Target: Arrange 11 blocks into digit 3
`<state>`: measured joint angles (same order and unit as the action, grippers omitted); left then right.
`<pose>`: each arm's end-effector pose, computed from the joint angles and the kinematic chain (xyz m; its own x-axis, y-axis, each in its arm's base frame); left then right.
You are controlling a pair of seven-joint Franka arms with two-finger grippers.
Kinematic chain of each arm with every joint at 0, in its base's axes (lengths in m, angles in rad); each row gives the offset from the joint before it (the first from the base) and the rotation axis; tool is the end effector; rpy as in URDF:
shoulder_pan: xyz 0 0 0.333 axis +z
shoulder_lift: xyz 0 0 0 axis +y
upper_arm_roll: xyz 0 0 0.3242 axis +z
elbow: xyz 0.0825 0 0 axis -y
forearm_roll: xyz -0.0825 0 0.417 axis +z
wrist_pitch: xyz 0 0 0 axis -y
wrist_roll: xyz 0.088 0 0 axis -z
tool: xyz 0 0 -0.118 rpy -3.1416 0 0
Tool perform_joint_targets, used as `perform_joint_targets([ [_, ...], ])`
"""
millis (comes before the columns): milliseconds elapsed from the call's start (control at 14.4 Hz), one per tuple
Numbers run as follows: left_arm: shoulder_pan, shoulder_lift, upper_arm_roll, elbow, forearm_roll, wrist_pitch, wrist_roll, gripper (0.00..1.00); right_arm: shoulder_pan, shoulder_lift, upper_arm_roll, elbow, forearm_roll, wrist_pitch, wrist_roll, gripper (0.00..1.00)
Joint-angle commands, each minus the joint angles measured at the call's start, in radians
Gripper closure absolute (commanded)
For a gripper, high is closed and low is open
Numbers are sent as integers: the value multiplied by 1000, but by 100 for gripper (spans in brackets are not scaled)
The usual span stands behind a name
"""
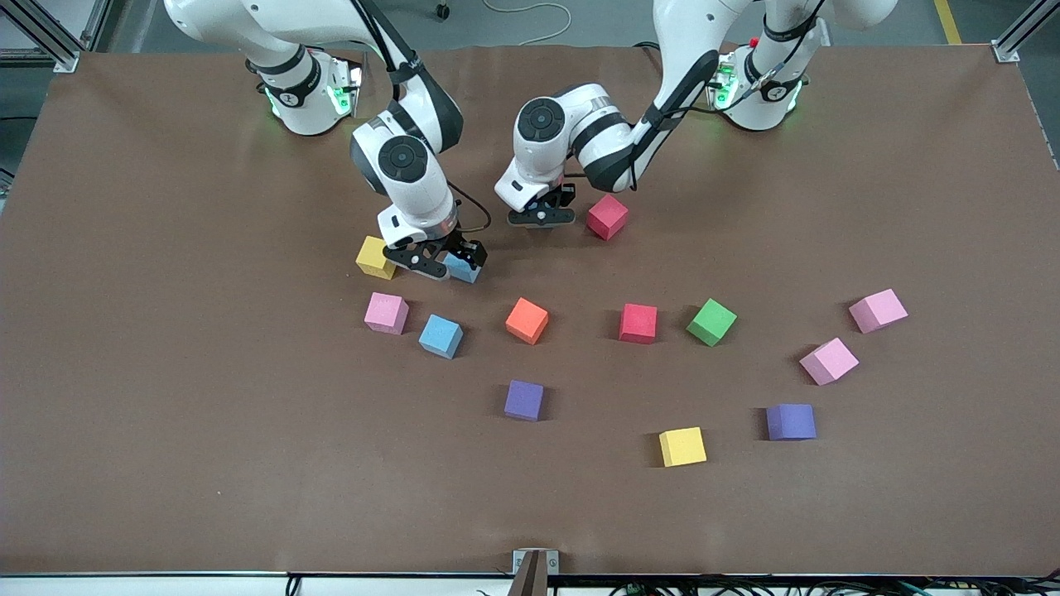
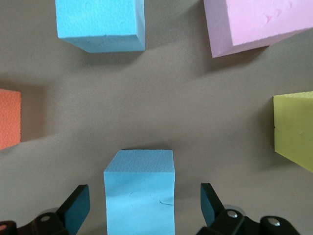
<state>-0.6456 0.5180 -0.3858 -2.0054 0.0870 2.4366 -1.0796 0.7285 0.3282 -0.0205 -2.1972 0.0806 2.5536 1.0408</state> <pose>0.3214 -0.5355 0.1792 0.9902 0.0200 -0.1384 0.0238 -0.9994 0.0253 0.4428 0.3780 0.2052 0.9218 -0.3871 -0.0207 -0.3877 -0.9208 -0.0436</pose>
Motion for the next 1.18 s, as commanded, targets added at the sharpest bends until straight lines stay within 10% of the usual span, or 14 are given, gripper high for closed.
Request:
perform_joint_targets([
  [0, 1, 2, 1, 0, 14, 9, 13, 85, 20, 8, -10, -4, 5, 13, 27, 0],
  [139, 3, 5, -1, 4, 14, 9, 13, 60, 20, 29, -9, -6, 5, 48, 39, 0],
  [279, -2, 5, 2, 7, 14, 9, 7, 5, 34, 55, -10, -4, 5, 75, 61, 0],
  [766, 17, -96, 1, 7, 14, -53, -6, 0, 46, 71, -9, -3, 5, 93, 94, 7],
  [1045, 99, -228, -1, 5, 2, -200, -13, 0, 39, 69, -10, -3, 5, 79, 113, 48],
  [1115, 109, -258, 2, 11, -1, -246, -14, 0, 34, 65, -10, -3, 5, 70, 142, 70],
])
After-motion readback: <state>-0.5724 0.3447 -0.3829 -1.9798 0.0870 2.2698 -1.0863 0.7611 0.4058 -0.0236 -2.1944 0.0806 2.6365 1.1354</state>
